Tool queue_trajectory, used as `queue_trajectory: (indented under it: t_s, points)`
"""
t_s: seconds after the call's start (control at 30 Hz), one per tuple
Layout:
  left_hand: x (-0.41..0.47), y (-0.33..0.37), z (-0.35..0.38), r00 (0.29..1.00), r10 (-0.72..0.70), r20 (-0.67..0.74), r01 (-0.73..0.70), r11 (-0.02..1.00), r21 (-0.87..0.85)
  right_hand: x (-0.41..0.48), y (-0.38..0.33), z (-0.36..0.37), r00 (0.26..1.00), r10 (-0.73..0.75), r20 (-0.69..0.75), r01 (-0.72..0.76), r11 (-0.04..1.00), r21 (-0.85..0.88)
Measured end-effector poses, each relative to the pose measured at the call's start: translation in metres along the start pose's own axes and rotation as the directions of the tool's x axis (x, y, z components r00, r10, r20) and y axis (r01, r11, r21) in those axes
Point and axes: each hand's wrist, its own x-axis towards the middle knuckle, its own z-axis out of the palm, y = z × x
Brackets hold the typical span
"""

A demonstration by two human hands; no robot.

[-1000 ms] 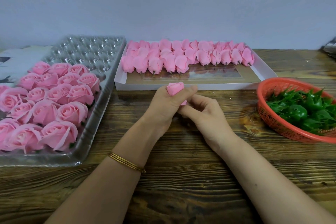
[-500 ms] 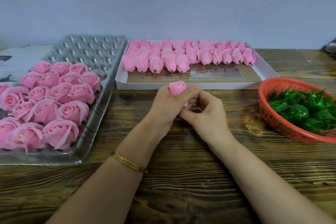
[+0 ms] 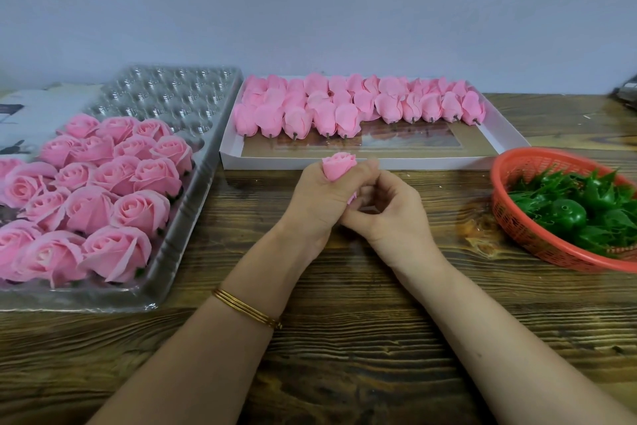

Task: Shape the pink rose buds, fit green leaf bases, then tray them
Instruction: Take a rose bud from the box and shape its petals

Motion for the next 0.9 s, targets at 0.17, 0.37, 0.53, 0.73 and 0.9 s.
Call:
queue_trajectory:
  t_s: [0.17,0.37,0.53,0.73,0.9]
  points:
    - [-0.001,0.001,-0.001,0.999,0.006,0.039,-0.006,1.0,0.009,0.0,0.0,-0.001,0.999,-0.028,-0.035,0.027,0.999,-0.047]
    - [-0.001,0.005,-0.005,0.994,-0.01,0.106,0.007,1.0,0.029,0.0,-0.004,-0.004,1.0,0.002,0.026,-0.003,0.999,0.036]
    - [-0.003,0.006,-0.004,0.995,0.031,0.098,-0.038,0.996,0.076,0.0,-0.006,-0.007,0.996,0.055,0.076,-0.061,0.995,0.077]
    - [-0.001,0.001,-0.006,0.98,0.196,-0.038,-0.169,0.914,0.369,0.007,-0.009,-0.011,0.968,0.237,-0.087,-0.197,0.924,0.328]
    - [-0.004,-0.003,-0.005,0.975,0.213,0.056,-0.21,0.816,0.538,0.008,-0.008,-0.014,0.966,0.228,-0.118,-0.178,0.925,0.335]
